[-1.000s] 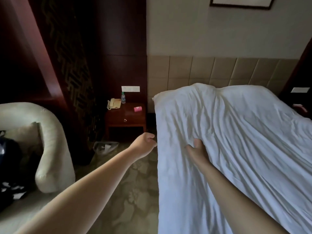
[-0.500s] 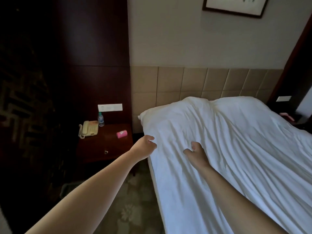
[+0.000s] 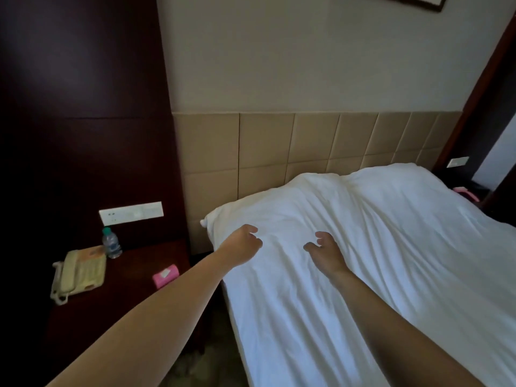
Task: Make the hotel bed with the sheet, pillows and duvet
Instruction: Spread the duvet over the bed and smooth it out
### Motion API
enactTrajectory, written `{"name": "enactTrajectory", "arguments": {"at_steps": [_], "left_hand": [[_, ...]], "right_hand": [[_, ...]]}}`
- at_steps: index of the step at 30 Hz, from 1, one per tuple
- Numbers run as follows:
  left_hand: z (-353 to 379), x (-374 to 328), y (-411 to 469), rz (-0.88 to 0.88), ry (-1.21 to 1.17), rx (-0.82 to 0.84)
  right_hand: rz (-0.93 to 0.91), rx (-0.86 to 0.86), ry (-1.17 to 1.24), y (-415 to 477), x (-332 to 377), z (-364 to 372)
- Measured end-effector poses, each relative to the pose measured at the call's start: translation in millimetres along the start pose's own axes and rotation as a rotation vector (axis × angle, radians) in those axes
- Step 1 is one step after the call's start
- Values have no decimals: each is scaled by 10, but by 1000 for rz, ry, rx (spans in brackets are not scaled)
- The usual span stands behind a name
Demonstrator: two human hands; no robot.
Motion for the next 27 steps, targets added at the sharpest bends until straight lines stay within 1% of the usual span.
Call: {"name": "enactTrajectory", "arguments": {"at_steps": [5,9,12,15,17,21,27], "left_hand": [[-276,-312,1258,59,17,0],[-287,-382,2134,61,18,45],[-146,-361,2867,44,18,134],[-30,-361,3633,39,4,154],[121,-331,4229,57,8,206],[406,-238,5391,38,-10,313],[767,144,6722,-40,41,465]], "right_hand": [[37,-28,-4,1140,391,144],[60,-28,-24,1832,578,254],[93,-47,-39,2401,598,325],[139,-82,-67,3020,567,414],[162,-113,-89,3499,562,518],[220,-152,-127,4501,543,803],[392,-122,-265,5708,298,1106]]}}
Point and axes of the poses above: each hand's wrist, its own y-axis towards the middle knuckle, its own z-axis out of the palm, x = y × z, the point moved 6 cm from there along y, towards the middle knuckle, and after that the axes turned 2 degrees about -x, right-handed, at the moved point
